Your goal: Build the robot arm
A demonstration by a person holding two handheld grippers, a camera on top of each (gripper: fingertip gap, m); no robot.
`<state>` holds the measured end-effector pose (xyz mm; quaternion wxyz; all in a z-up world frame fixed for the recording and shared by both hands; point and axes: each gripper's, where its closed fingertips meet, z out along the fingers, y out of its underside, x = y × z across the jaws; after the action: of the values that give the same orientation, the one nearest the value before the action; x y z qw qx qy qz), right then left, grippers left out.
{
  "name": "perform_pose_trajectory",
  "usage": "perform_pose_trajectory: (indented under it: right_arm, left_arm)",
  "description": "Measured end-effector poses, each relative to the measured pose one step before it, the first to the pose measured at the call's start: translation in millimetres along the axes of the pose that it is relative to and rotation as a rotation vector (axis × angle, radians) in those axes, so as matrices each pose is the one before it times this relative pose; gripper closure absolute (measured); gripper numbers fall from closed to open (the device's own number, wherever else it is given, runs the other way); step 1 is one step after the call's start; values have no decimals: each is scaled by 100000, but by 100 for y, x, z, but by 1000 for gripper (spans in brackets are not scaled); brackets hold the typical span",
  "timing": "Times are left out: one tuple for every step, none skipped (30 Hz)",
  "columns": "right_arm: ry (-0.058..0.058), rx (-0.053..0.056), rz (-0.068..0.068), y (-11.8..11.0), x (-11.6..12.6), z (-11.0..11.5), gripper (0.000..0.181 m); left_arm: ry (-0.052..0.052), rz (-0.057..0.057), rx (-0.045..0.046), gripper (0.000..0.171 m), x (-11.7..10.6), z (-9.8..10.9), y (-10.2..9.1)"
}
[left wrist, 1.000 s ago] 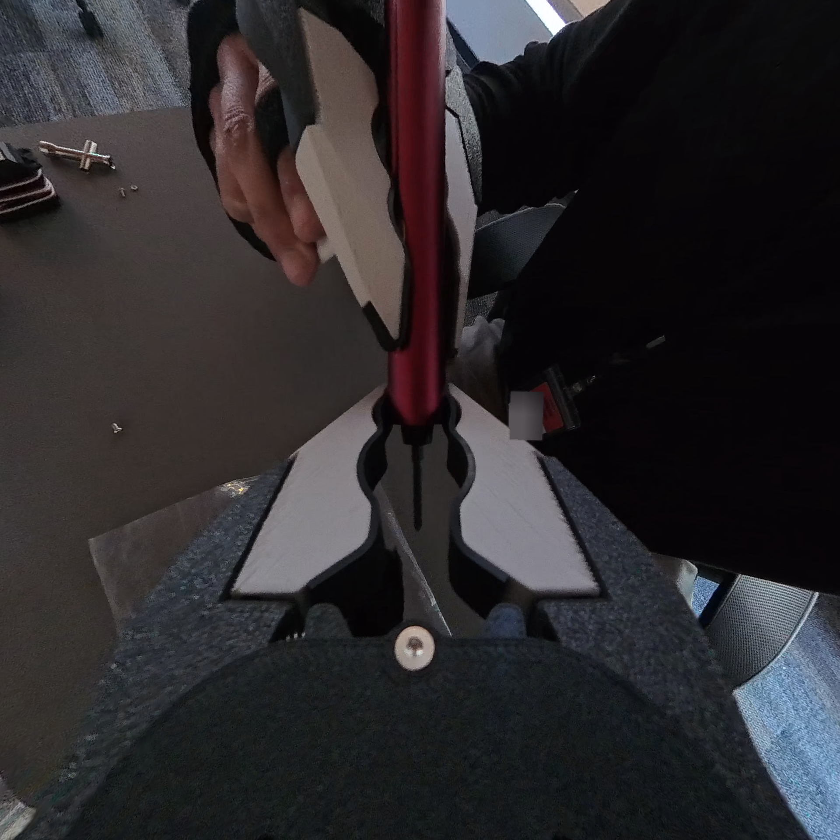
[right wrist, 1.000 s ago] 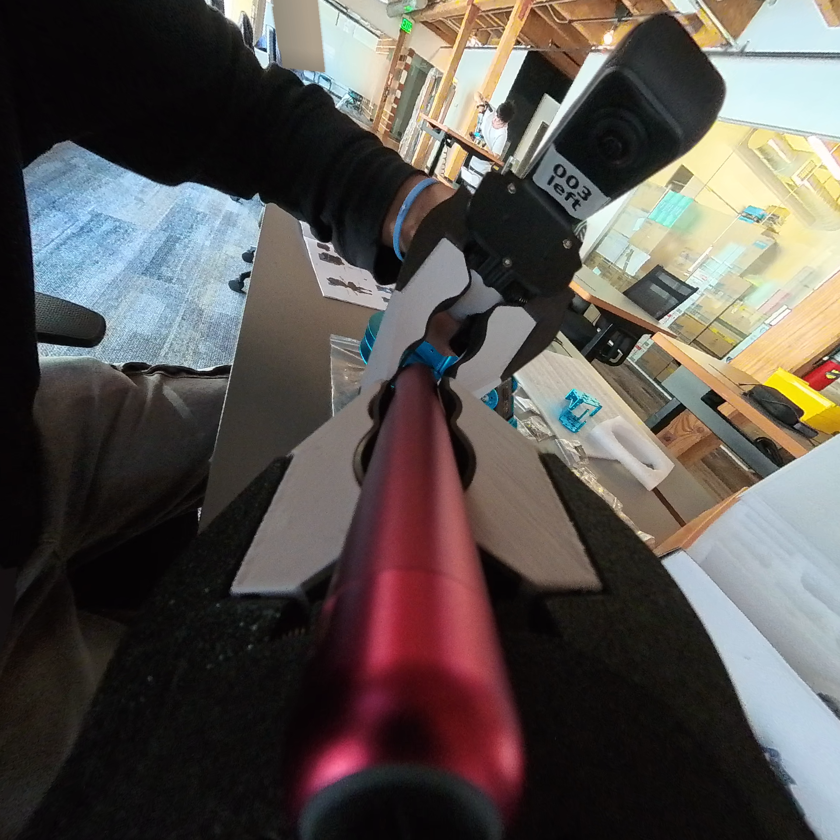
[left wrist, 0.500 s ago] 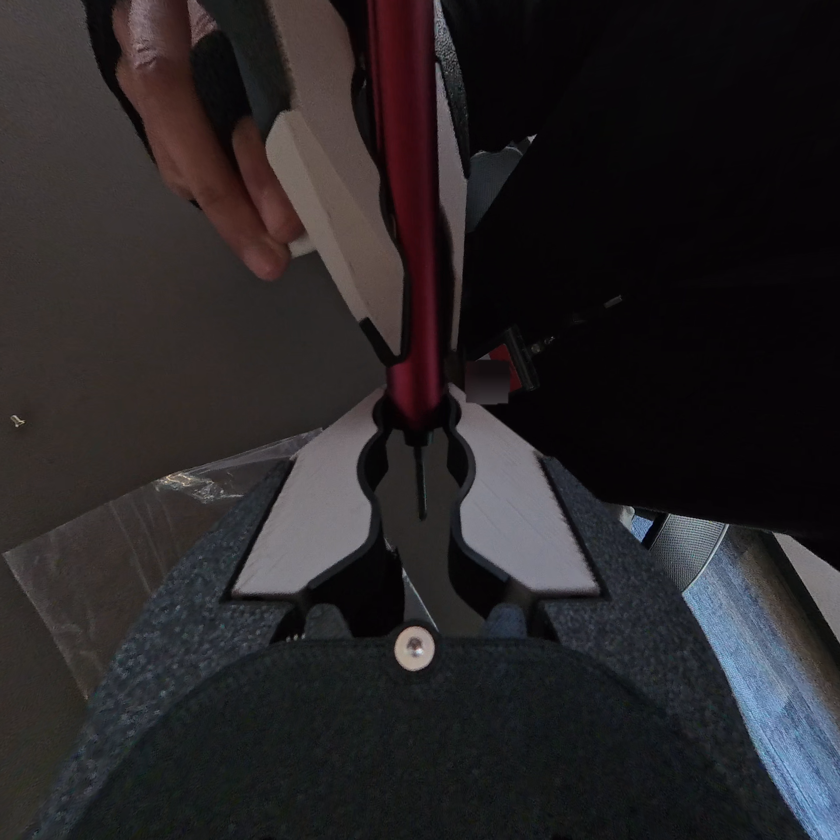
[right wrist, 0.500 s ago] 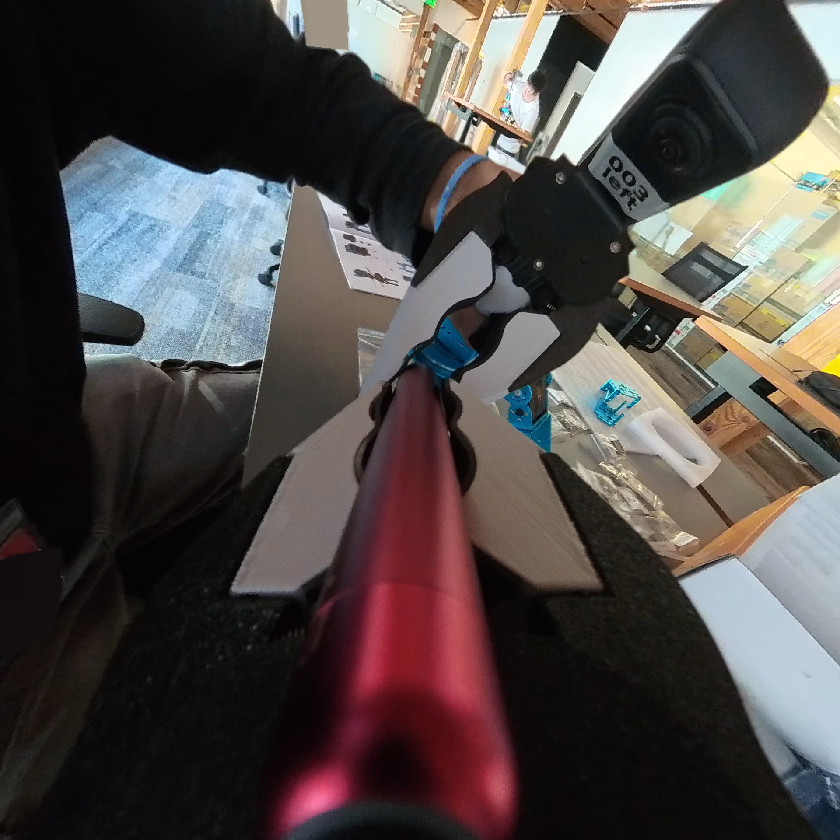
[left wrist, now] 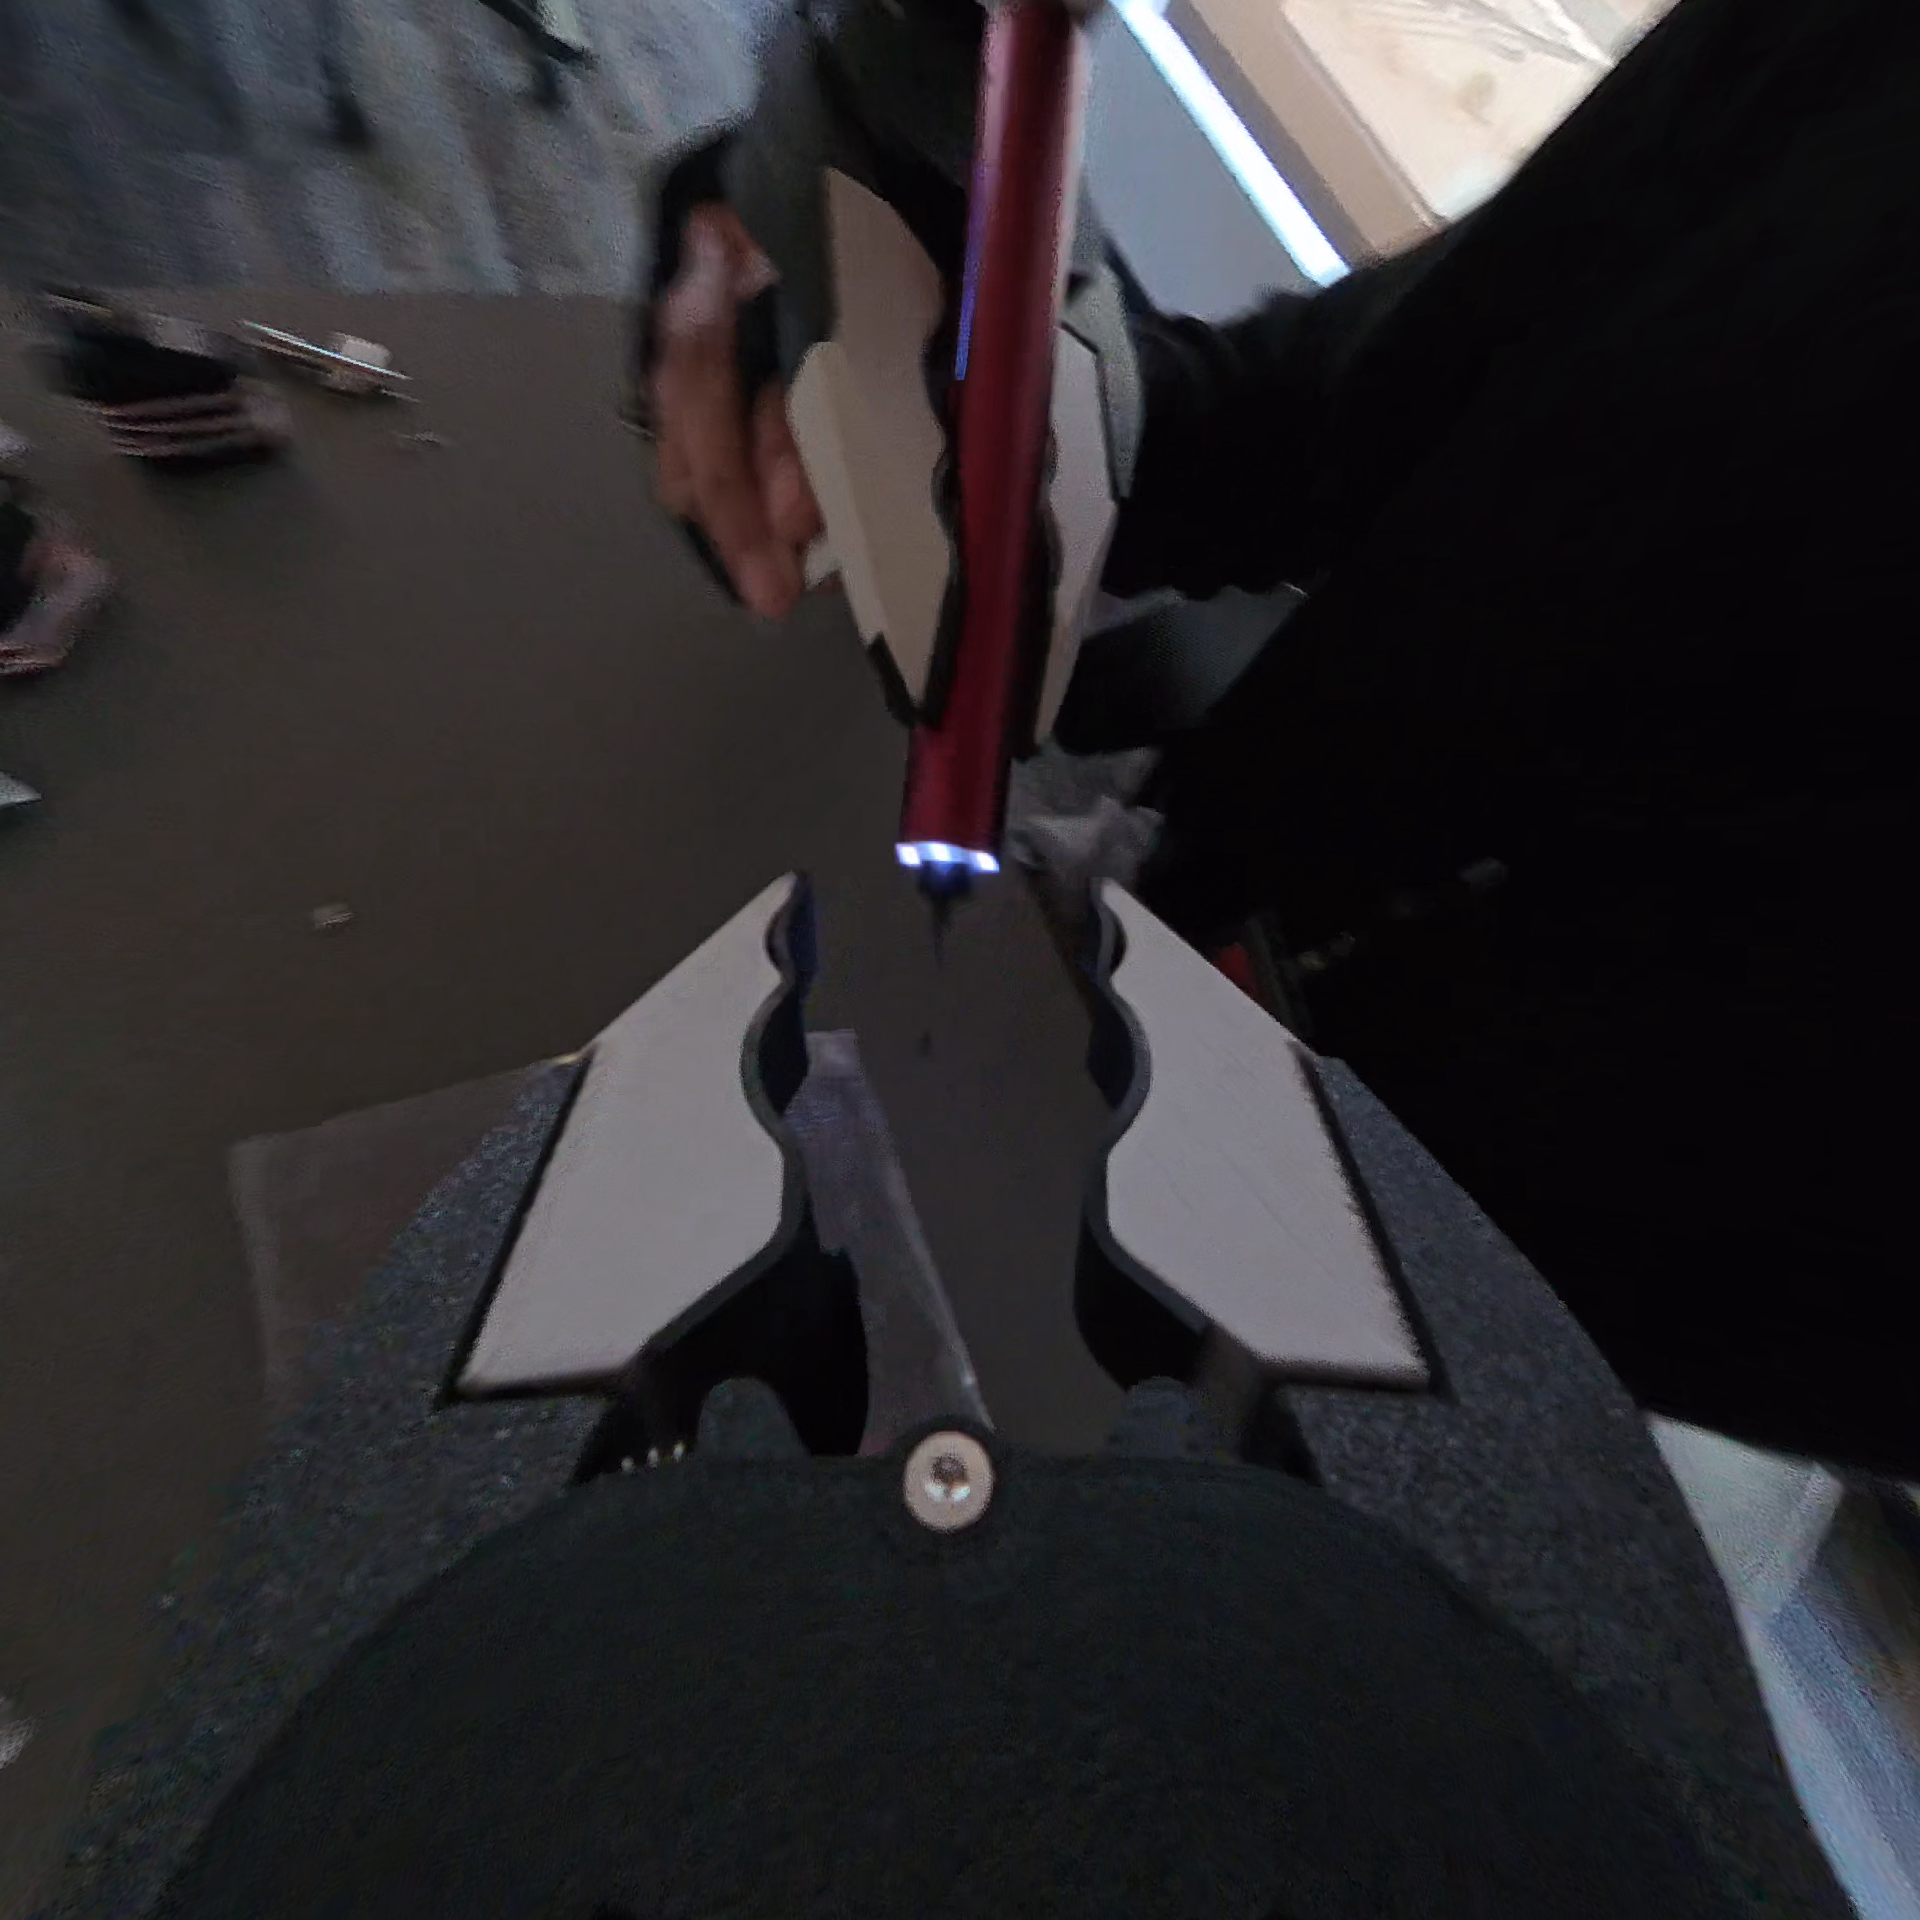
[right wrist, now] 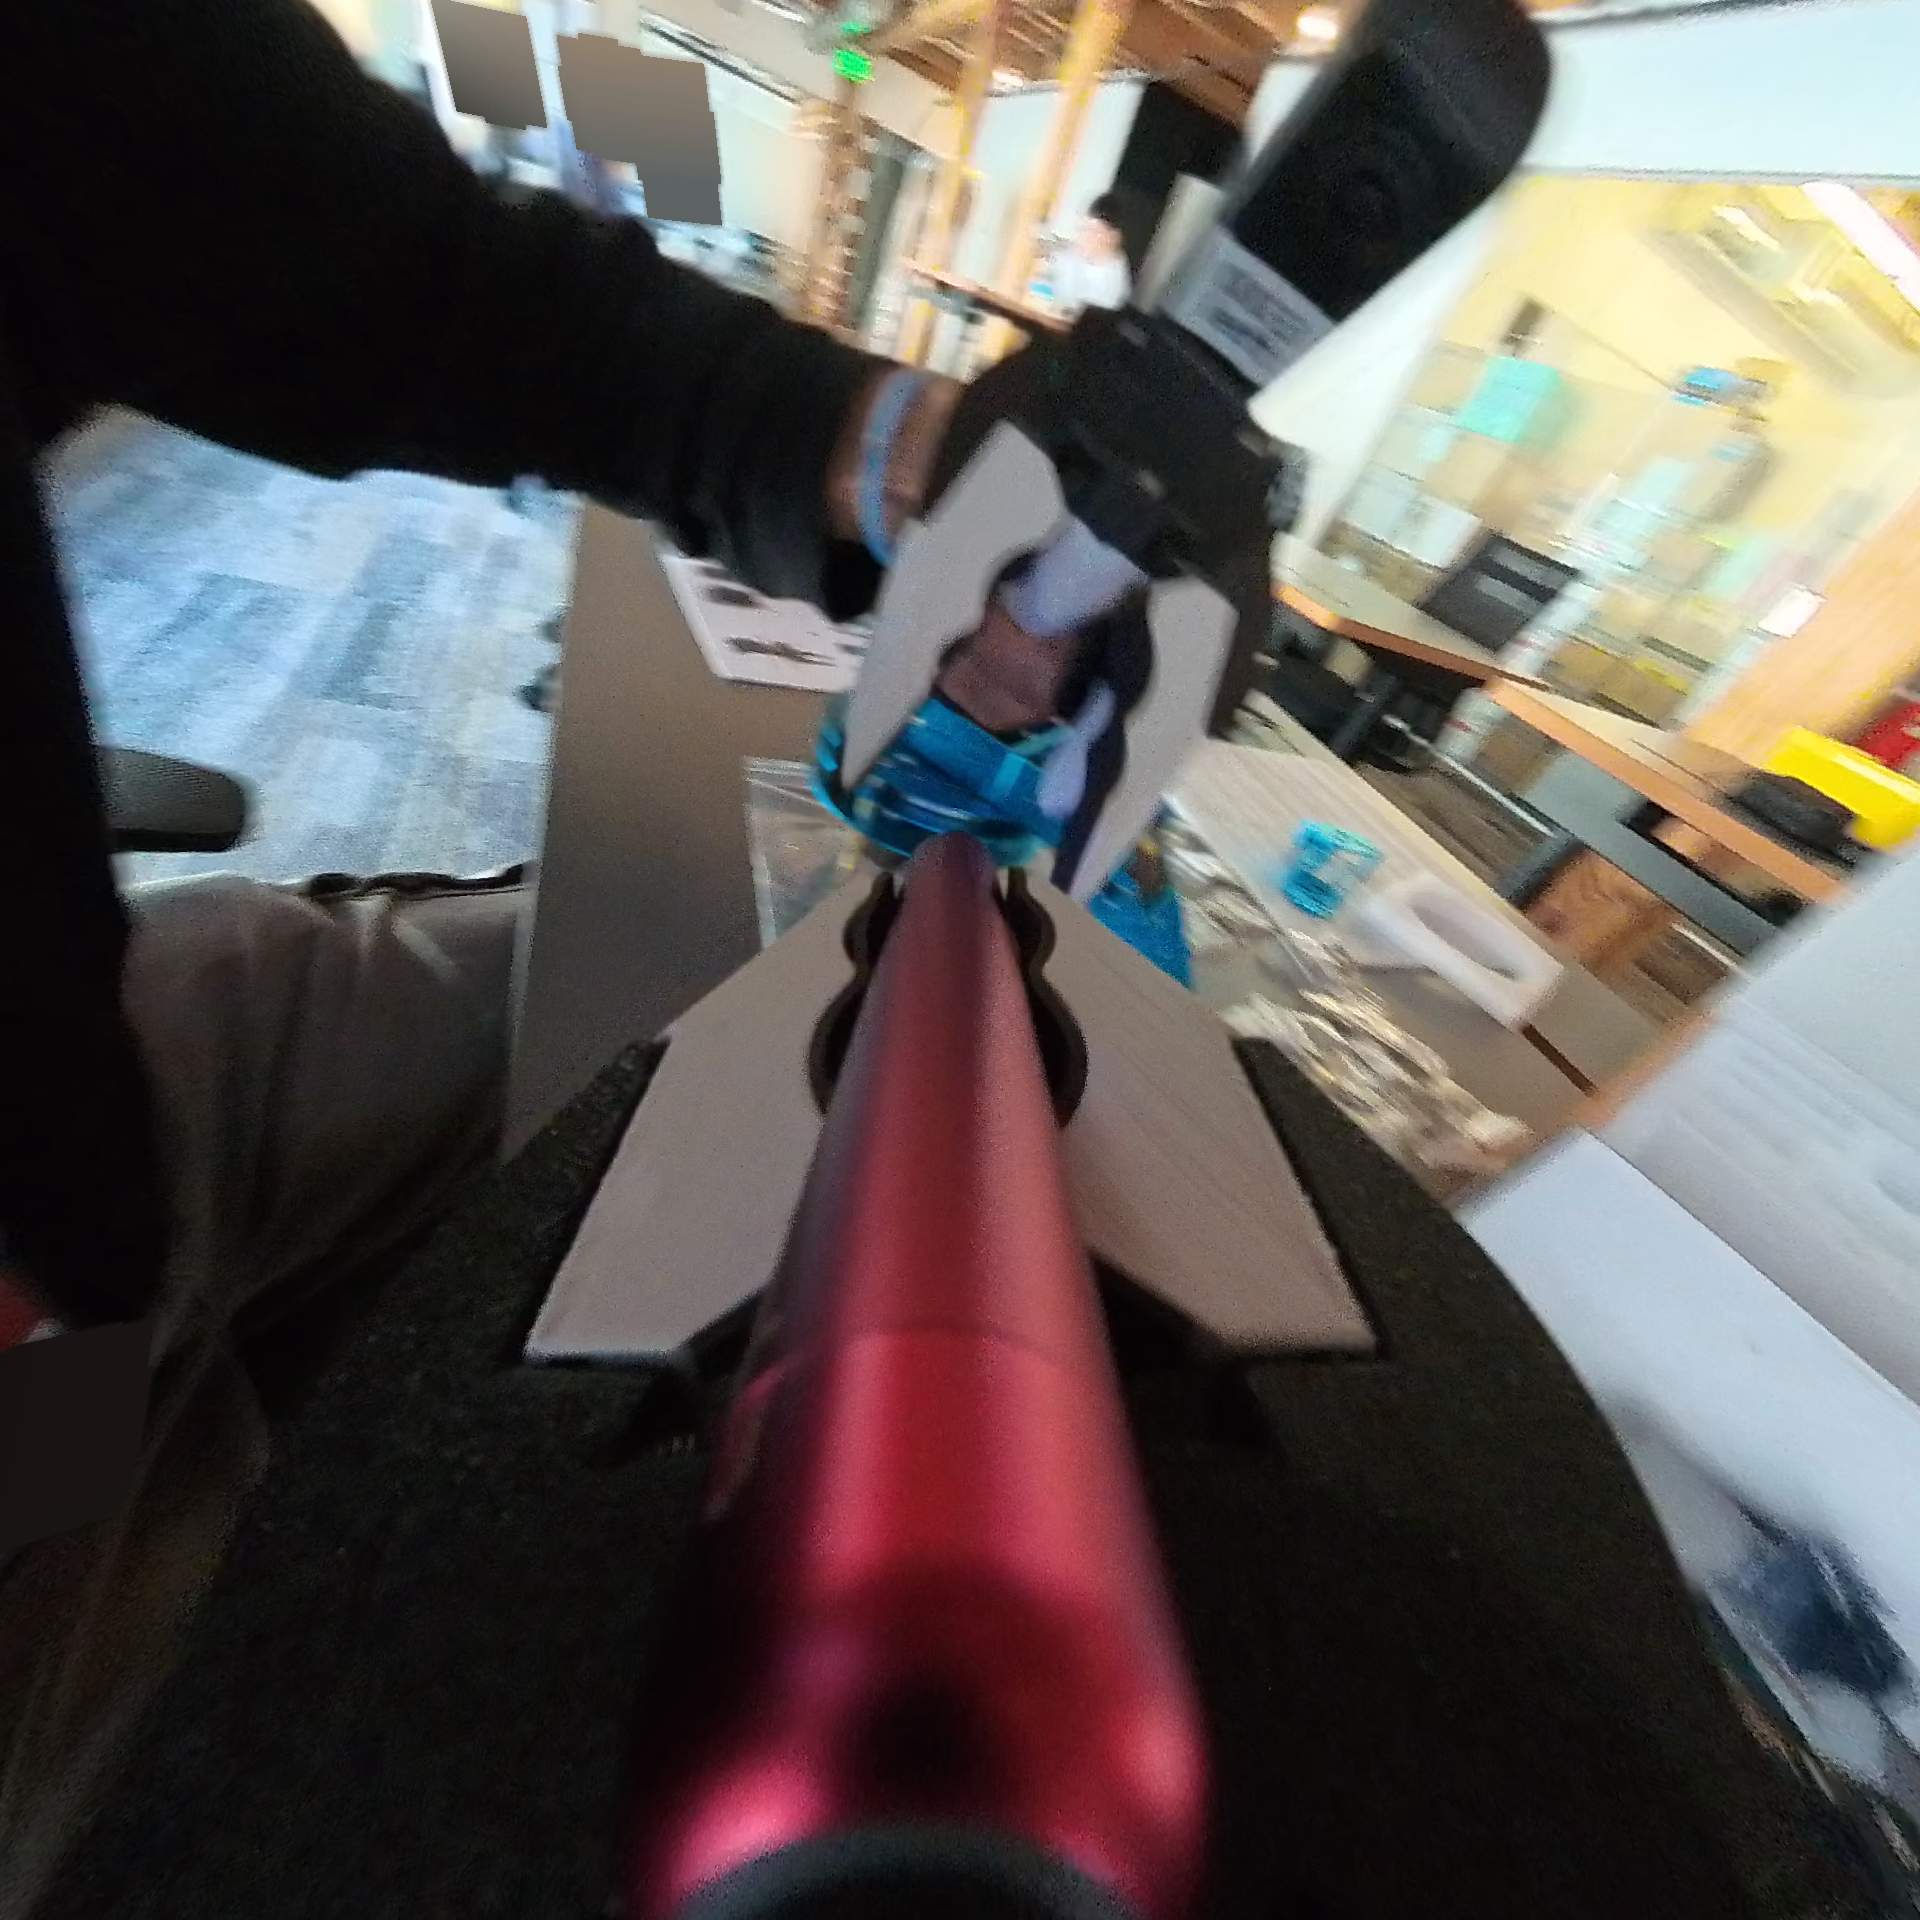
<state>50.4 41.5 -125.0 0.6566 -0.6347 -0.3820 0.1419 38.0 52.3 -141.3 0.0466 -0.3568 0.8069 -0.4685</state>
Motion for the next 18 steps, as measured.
perform_pose_trajectory:
  right_arm:
    - [7975,-2313,1579,653,1380,-728,160]
    - [6574,-4337,2086,1036,1339,-678,160]
    - [5352,-5143,1649,1279,1207,-538,159]
    - [6381,-5828,547,1500,1387,-301,160]
    - [7535,-6603,-1638,1655,1468,-34,160]
    - [6419,-6585,-3132,1575,1168,219,160]
    - [4042,-6174,-3312,1373,669,420,160]
    - [4118,-6119,-1522,1150,529,569,160]
    - [2744,-4046,-296,741,96,559,160]
    - [80,-857,1038,260,-515,453,160]
    - [-618,-1709,1981,279,-722,450,160]
    - [852,-3086,-513,392,-582,435,160]
    - [1640,-3295,-2703,371,-470,387,160]
    - [3281,-3594,-2500,316,-165,350,160]
    - [3472,-2420,-2254,99,-27,220,159]
    - [1699,-873,-1250,-132,-151,159,159]
    - [-116,-995,60,-98,-299,191,160]
    - [575,-693,97,-81,-162,207,159]
  left_arm:
    - [-8640,172,4493,118,-938,-1217,-367]
    - [-10549,265,5717,119,-977,-1236,-488]
    - [-12637,-940,5744,120,-1055,-1162,-418]
    - [-11749,-1425,5342,121,-668,-1030,-197]
    - [-8325,-1067,6471,121,186,-964,-103]
    - [-7195,-2214,7992,123,565,-961,-62]
    - [-6711,-4207,7984,128,627,-909,219]
    - [-4859,-5064,6787,128,766,-828,619]
    - [-5292,-4613,5964,129,506,-796,849]
    - [-7285,-3713,5999,132,1,-824,907]
    - [-5714,-1178,4117,133,32,-820,1014]
    - [-4392,1481,2072,134,74,-767,969]
    - [-5360,3674,857,137,-243,-656,875]
    - [-5272,5500,-100,138,-420,-480,827]
    - [-4956,4957,46,139,-489,-289,617]
    - [-3158,2287,482,141,-376,-110,291]
    - [265,-4,318,141,6,62,-5]
    - [2182,-267,831,141,213,159,-207]
